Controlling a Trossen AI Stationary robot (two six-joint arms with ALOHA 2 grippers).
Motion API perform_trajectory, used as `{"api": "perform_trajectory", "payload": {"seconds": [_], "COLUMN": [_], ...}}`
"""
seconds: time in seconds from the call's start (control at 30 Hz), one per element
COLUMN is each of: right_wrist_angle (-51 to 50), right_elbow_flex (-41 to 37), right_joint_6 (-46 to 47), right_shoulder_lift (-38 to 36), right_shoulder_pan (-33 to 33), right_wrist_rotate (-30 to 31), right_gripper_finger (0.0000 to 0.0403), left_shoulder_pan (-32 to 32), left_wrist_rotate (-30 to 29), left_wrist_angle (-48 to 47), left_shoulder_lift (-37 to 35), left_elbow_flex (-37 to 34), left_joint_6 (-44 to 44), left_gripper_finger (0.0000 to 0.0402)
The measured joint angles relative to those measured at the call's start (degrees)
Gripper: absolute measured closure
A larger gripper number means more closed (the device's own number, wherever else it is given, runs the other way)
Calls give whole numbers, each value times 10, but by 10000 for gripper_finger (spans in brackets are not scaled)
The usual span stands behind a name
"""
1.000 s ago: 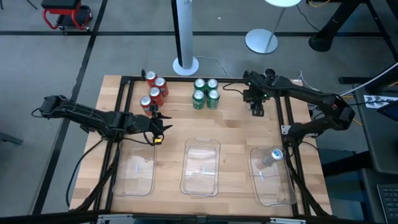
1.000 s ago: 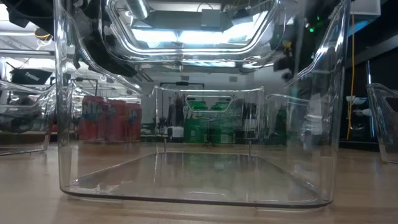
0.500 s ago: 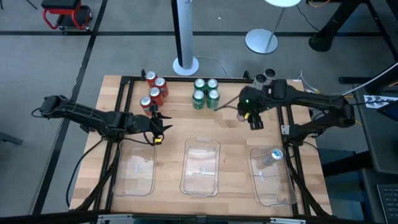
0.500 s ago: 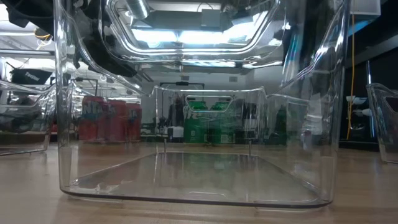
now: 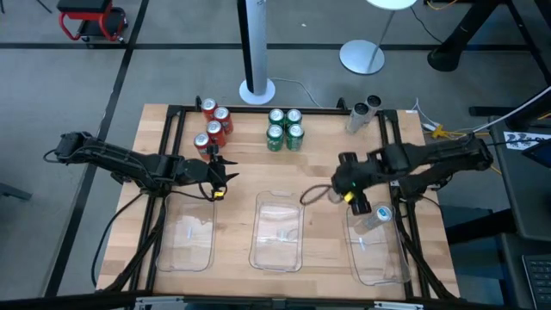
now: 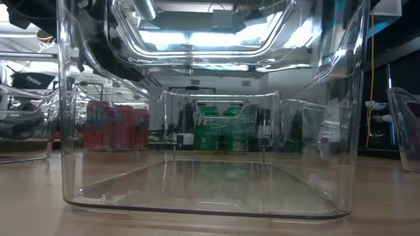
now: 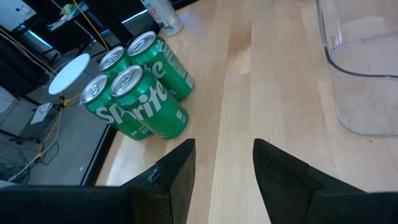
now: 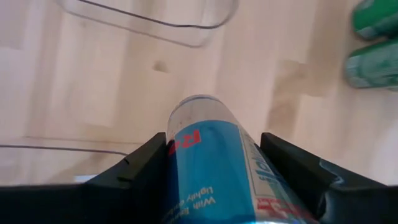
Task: Sort soda cans
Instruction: Put the blue soda can into the right transparent bin
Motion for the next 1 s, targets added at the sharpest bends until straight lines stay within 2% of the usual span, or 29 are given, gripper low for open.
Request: {"api": "perform_trajectory", "payload": {"seconds": [0.23,0.47,0.77,1.0], "right_wrist_angle": [-8,-49,-93,-94], "right_elbow_flex": [0,0,0,0], "right_joint_6": [119,204,279,267], "right_shoulder_lift": [0,11,40,70], "right_shoulder_pan": [88,141,165,165], "right_wrist_rotate": [16,36,5,-2], "right_gripper_finger": [167,167,167,167], "left_shoulder_pan": [0,0,0,0], "left_wrist_rotate": [0,0,0,0], "left_wrist_angle": [-1,-4,-5,-5], "left_shoulder_lift": [0,0,0,0], "left_elbow_flex": [0,0,0,0], "left_joint_6": [2,2,10,10], "left_gripper_finger": [249,249,249,249]}}
